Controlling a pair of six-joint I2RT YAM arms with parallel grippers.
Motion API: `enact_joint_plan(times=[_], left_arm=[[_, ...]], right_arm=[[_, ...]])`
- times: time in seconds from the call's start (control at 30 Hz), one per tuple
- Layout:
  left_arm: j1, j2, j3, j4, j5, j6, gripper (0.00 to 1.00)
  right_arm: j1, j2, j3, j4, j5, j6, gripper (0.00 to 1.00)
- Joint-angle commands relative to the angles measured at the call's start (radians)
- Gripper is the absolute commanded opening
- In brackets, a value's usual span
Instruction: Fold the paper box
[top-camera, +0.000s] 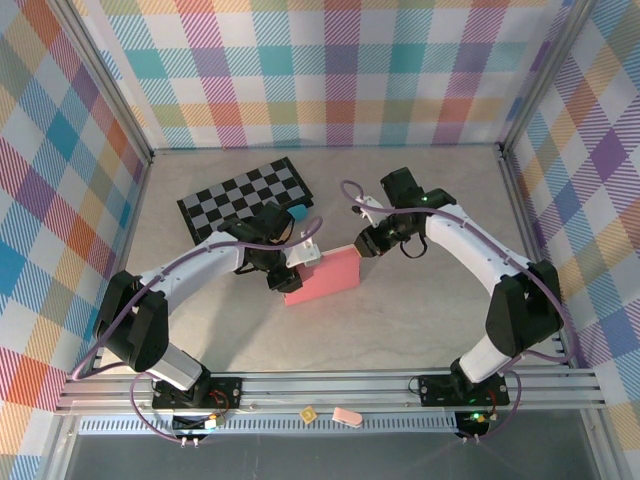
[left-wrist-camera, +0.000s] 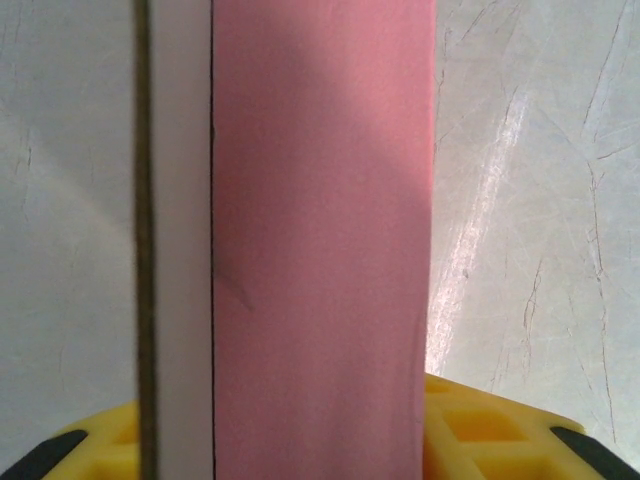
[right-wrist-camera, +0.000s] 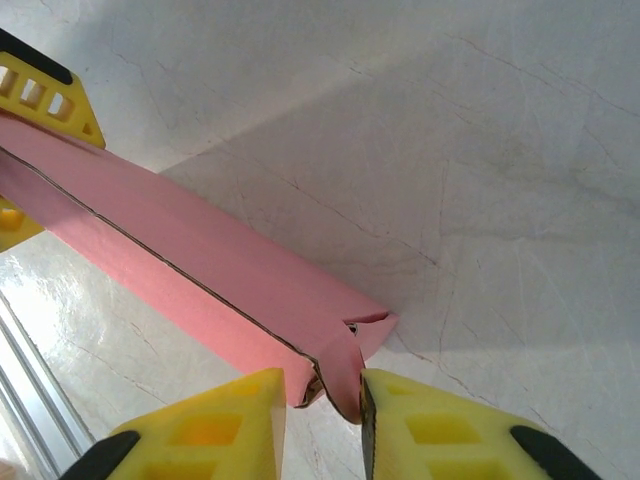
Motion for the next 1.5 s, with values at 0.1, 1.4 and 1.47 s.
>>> enact_joint_plan(times=[0.1,1.4,1.47], left_arm=[[0.009,0.014,0.018,0.002,-0.003,-0.008,0.4],[0.009,0.048,0.075,0.068,-0.005,-0.177,0.43],[0.009,0.05,0.077,0.07,-0.007,-0.183,0.43]], right_arm=[[0.019,0.024,0.039,-0.014,0.027,-0.022,0.2],[0.141,-0.07,-0.122,0.178,0.248,0.439,0.0],[0.145,-0.074,-0.145,0.19,0.257,0.432,0.0]])
